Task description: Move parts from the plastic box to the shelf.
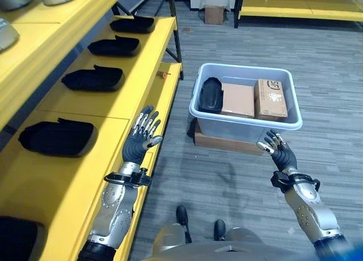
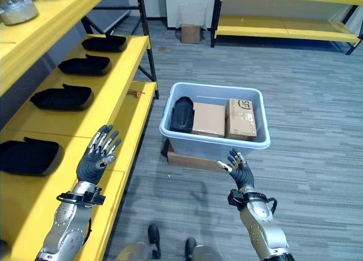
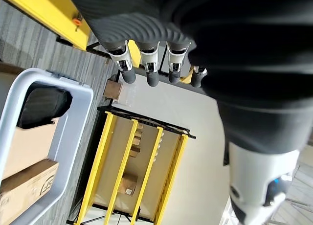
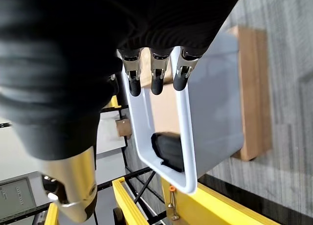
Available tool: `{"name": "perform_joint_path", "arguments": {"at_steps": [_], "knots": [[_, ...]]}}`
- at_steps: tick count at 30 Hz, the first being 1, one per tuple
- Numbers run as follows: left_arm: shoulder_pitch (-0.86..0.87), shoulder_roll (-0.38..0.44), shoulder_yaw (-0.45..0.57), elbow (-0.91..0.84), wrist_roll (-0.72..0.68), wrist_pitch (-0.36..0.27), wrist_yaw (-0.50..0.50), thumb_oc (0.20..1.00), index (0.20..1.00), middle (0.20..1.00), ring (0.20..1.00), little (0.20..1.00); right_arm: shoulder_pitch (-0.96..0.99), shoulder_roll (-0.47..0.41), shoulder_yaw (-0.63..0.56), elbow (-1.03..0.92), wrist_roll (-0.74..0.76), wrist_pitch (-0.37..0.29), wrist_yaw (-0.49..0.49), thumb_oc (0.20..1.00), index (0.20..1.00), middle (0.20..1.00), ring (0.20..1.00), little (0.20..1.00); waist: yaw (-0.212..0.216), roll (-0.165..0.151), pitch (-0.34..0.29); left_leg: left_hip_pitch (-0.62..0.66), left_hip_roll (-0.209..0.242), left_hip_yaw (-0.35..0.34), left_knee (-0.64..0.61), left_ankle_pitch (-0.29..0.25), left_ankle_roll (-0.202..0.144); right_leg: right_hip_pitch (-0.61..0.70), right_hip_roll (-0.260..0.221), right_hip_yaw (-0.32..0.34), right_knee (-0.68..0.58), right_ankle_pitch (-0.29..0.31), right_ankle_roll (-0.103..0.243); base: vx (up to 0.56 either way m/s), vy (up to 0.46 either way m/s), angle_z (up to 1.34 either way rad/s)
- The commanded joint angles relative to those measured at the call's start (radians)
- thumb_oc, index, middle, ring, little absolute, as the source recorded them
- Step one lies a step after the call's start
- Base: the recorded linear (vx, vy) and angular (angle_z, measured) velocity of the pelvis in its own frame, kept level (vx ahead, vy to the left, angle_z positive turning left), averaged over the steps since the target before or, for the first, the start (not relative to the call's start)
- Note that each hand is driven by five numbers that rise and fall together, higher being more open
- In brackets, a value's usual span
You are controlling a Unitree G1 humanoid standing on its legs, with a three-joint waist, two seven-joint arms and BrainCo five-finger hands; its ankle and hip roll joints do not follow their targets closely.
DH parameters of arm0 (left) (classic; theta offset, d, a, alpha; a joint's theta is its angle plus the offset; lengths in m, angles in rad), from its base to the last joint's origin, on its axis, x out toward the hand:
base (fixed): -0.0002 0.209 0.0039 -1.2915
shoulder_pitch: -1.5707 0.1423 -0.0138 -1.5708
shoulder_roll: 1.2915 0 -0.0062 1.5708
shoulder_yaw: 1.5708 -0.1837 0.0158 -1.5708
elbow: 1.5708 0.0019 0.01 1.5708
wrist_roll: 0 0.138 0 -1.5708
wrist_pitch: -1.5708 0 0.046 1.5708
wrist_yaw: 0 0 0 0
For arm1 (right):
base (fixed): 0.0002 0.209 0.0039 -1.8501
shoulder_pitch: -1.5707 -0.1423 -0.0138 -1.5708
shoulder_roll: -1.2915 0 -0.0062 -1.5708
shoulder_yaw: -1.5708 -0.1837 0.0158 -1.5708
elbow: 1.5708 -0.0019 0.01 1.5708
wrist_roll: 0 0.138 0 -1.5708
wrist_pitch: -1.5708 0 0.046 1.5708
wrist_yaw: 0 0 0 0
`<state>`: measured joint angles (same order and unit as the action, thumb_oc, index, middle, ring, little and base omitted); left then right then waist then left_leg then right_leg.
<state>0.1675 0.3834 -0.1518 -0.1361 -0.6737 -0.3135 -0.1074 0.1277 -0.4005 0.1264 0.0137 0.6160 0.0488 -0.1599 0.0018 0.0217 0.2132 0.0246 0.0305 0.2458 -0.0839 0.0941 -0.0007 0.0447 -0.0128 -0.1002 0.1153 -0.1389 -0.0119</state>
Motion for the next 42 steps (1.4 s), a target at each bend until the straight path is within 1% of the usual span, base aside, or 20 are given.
{"name": "perform_joint_path", "arguments": {"at_steps": [1, 4, 9, 12, 13, 14, 15, 16, 17, 18, 19, 20, 22, 23, 24, 27, 29, 32, 38, 42], "knots": [[-0.001, 0.029, 0.05, -0.038, 0.028, -0.036, -0.037, 1.0, 1.0, 1.0, 1.0, 1.0, -0.007, 0.028, -0.013, -0.065, 0.021, -0.044, 0.02, 1.0, 1.0, 1.0, 1.0, 1.0, 0.0, -0.052, -0.046, -0.006, 0.01, 0.003, 0.036, -0.043, -0.034, 0.052, -0.023, -0.108, -0.101, 0.09, 0.063, 0.06, 0.12, 0.0], [-0.012, 0.031, 0.042, -0.03, 0.069, -0.03, -0.045, 1.0, 1.0, 1.0, 1.0, 1.0, -0.029, 0.045, 0.005, -0.055, 0.002, -0.048, 0.039, 1.0, 1.0, 1.0, 1.0, 1.0, 0.003, -0.051, -0.057, 0.025, -0.001, 0.016, 0.013, -0.054, -0.025, 0.05, -0.019, -0.123, -0.088, 0.084, 0.069, 0.04, 0.144, -0.09], [-0.037, 0.051, 0.014, -0.023, 0.04, -0.005, -0.166, 1.0, 1.0, 1.0, 1.0, 1.0, -0.086, 0.041, 0.031, -0.048, -0.068, -0.051, 0.046, 1.0, 1.0, 1.0, 1.0, 1.0, 0.009, -0.046, -0.049, 0.043, -0.003, 0.037, 0.016, -0.066, -0.009, 0.011, -0.014, -0.155, 0.04, 0.062, 0.077, 0.0, 0.122, -0.05], [-0.045, 0.066, 0.007, -0.019, 0.03, 0.0, -0.185, 1.0, 1.0, 1.0, 1.0, 1.0, -0.118, 0.043, 0.032, -0.043, -0.061, -0.039, 0.044, 1.0, 1.0, 1.0, 1.0, 1.0, 0.013, -0.038, -0.031, 0.063, 0.0, 0.07, 0.015, -0.082, 0.015, -0.058, -0.047, -0.199, 0.275, 0.075, 0.116, -0.02, 0.136, -0.35], [-0.054, 0.073, 0.0, 0.0, 0.05, -0.003, -0.171, 1.0, 1.0, 1.0, 1.0, 1.0, -0.143, 0.055, 0.045, -0.027, -0.057, -0.041, 0.041, 1.0, 1.0, 1.0, 1.0, 1.0, 0.017, -0.031, -0.008, 0.078, 0.01, 0.095, 0.014, -0.09, 0.034, -0.174, -0.131, -0.227, 0.496, 0.142, 0.168, -0.01, 0.076, -0.9], [-0.056, 0.081, -0.009, 0.008, 0.068, -0.016, -0.162, 1.0, 1.0, 1.0, 1.0, 1.0, -0.144, 0.061, 0.044, -0.018, -0.054, -0.045, 0.042, 1.0, 1.0, 1.0, 1.0, 1.0, 0.017, -0.035, 0.004, 0.097, 0.021, 0.107, 0.013, -0.093, 0.025, -0.181, -0.178, -0.248, 0.445, 0.167, 0.169, 0.01, -0.019, -0.71], [-0.058, 0.083, -0.018, 0.011, 0.071, -0.023, -0.15, 1.0, 1.0, 1.0, 1.0, 1.0, -0.147, 0.066, 0.046, -0.007, -0.058, -0.056, 0.04, 1.0, 1.0, 1.0, 1.0, 1.0, 0.018, -0.04, 0.01, 0.105, 0.03, 0.116, 0.016, -0.096, 0.017, -0.166, -0.2, -0.265, 0.367, 0.184, 0.168, 0.07, -0.222, -0.44], [-0.063, 0.084, -0.028, 0.015, 0.072, -0.036, -0.13, 1.0, 1.0, 1.0, 1.0, 1.0, -0.152, 0.072, 0.05, -0.001, -0.056, -0.062, 0.041, 1.0, 1.0, 1.0, 1.0, 1.0, 0.017, -0.051, 0.015, 0.115, 0.037, 0.128, 0.023, -0.105, 0.004, -0.141, -0.222, -0.281, 0.219, 0.214, 0.173, 0.15, -0.265, -0.11], [-0.067, 0.083, -0.035, 0.015, 0.072, -0.04, -0.117, 1.0, 1.0, 1.0, 1.0, 1.0, -0.155, 0.075, 0.053, -0.003, -0.058, -0.059, 0.039, 1.0, 1.0, 1.0, 1.0, 1.0, 0.012, -0.057, 0.018, 0.134, 0.036, 0.119, 0.021, -0.126, -0.008, -0.126, -0.234, -0.268, 0.12, 0.232, 0.199, 0.16, -0.291, -0.22], [-0.074, 0.082, -0.043, 0.014, 0.078, -0.037, -0.104, 1.0, 1.0, 1.0, 1.0, 1.0, -0.158, 0.08, 0.057, -0.007, -0.068, -0.054, 0.029, 1.0, 1.0, 1.0, 1.0, 1.0, 0.006, -0.064, 0.021, 0.14, 0.036, 0.121, 0.022, -0.131, -0.013, -0.124, -0.244, -0.258, 0.04, 0.279, 0.211, 0.19, -0.25, -0.25], [-0.083, 0.082, -0.056, 0.016, 0.087, -0.038, -0.088, 1.0, 1.0, 1.0, 1.0, 1.0, -0.162, 0.086, 0.06, -0.009, -0.071, -0.051, 0.013, 1.0, 1.0, 1.0, 1.0, 1.0, -0.001, -0.069, 0.025, 0.15, 0.033, 0.116, 0.023, -0.147, -0.012, -0.129, -0.265, -0.231, -0.024, 0.344, 0.231, 0.2, -0.322, -0.2], [-0.082, 0.083, -0.072, 0.016, 0.101, -0.048, -0.067, 1.0, 1.0, 1.0, 1.0, 1.0, -0.158, 0.105, 0.06, -0.011, -0.082, -0.048, -0.011, 1.0, 1.0, 1.0, 1.0, 1.0, -0.017, -0.078, 0.031, 0.161, 0.035, 0.112, 0.034, -0.164, -0.007, -0.164, -0.309, -0.168, -0.081, 0.426, 0.247, 0.2, -0.265, -0.06], [-0.079, 0.084, -0.075, 0.02, 0.102, -0.055, -0.066, 1.0, 1.0, 1.0, 1.0, 1.0, -0.155, 0.108, 0.059, -0.011, -0.084, -0.047, -0.015, 1.0, 1.0, 1.0, 1.0, 1.0, -0.018, -0.078, 0.031, 0.164, 0.037, 0.109, 0.036, -0.169, -0.007, -0.168, -0.316, -0.161, -0.088, 0.432, 0.25, 0.2, -0.178, 0.16], [-0.054, 0.088, -0.065, 0.03, 0.115, -0.1, -0.048, 1.0, 1.0, 1.0, 1.0, 1.0, -0.132, 0.105, 0.043, -0.017, -0.091, -0.041, -0.017, 1.0, 1.0, 1.0, 1.0, 1.0, -0.013, -0.068, 0.021, 0.183, 0.057, 0.112, 0.031, -0.177, -0.022, -0.119, -0.304, -0.213, -0.14, 0.39, 0.258, 0.31, -0.207, 0.26], [-0.047, 0.089, -0.063, 0.031, 0.11, -0.103, -0.052, 1.0, 1.0, 1.0, 1.0, 1.0, -0.125, 0.104, 0.039, -0.017, -0.089, -0.04, -0.013, 1.0, 1.0, 1.0, 1.0, 1.0, -0.01, -0.068, 0.019, 0.185, 0.06, 0.11, 0.034, -0.177, -0.025, -0.111, -0.305, -0.224, -0.145, 0.393, 0.257, 0.41, -0.28, 0.3], [0.004, 0.082, -0.027, 0.021, 0.088, -0.097, -0.069, 1.0, 1.0, 1.0, 1.0, 1.0, -0.11, 0.095, 0.032, -0.014, -0.094, -0.037, -0.013, 1.0, 1.0, 1.0, 1.0, 1.0, 0.003, -0.073, 0.008, 0.178, 0.077, 0.13, 0.048, -0.155, -0.037, -0.084, -0.286, -0.27, -0.128, 0.361, 0.232, 0.21, -0.209, 0.2], [0.024, 0.08, -0.009, 0.013, 0.075, -0.092, -0.079, 1.0, 1.0, 1.0, 1.0, 1.0, -0.109, 0.081, 0.03, -0.011, -0.096, -0.029, -0.019, 1.0, 1.0, 1.0, 1.0, 1.0, 0.011, -0.066, -0.004, 0.177, 0.104, 0.128, 0.06, -0.162, -0.049, -0.064, -0.265, -0.28, -0.102, 0.298, 0.223, 0.28, -0.199, -0.07], [0.04, 0.074, -0.001, 0.018, 0.071, -0.078, -0.104, 1.0, 1.0, 1.0, 1.0, 1.0, -0.124, 0.066, 0.023, 0.014, -0.103, -0.039, -0.031, 1.0, 1.0, 1.0, 1.0, 1.0, 0.022, -0.066, -0.01, 0.156, 0.146, 0.131, 0.098, -0.156, -0.063, -0.052, -0.25, -0.3, -0.044, 0.228, 0.187, 0.26, -0.201, 0.01], [0.015, 0.07, -0.024, 0.046, 0.057, -0.106, -0.127, 1.0, 1.0, 1.0, 1.0, 1.0, -0.178, 0.024, 0.002, 0.04, -0.118, -0.076, -0.087, 1.0, 1.0, 1.0, 1.0, 1.0, 0.015, -0.06, -0.001, 0.116, 0.235, 0.124, 0.201, -0.147, -0.091, -0.092, -0.225, -0.282, 0.096, 0.124, 0.123, 0.22, -0.232, 0.01], [-0.022, 0.062, -0.048, 0.072, 0.04, -0.13, -0.123, 1.0, 1.0, 1.0, 1.0, 1.0, -0.181, 0.003, -0.006, 0.041, -0.121, -0.084, -0.074, 1.0, 1.0, 1.0, 1.0, 1.0, -0.017, -0.043, 0.005, 0.09, 0.293, 0.134, 0.294, -0.078, -0.123, -0.11, -0.183, -0.25, 0.146, 0.062, 0.072, 0.19, -0.214, 0.01]]}}
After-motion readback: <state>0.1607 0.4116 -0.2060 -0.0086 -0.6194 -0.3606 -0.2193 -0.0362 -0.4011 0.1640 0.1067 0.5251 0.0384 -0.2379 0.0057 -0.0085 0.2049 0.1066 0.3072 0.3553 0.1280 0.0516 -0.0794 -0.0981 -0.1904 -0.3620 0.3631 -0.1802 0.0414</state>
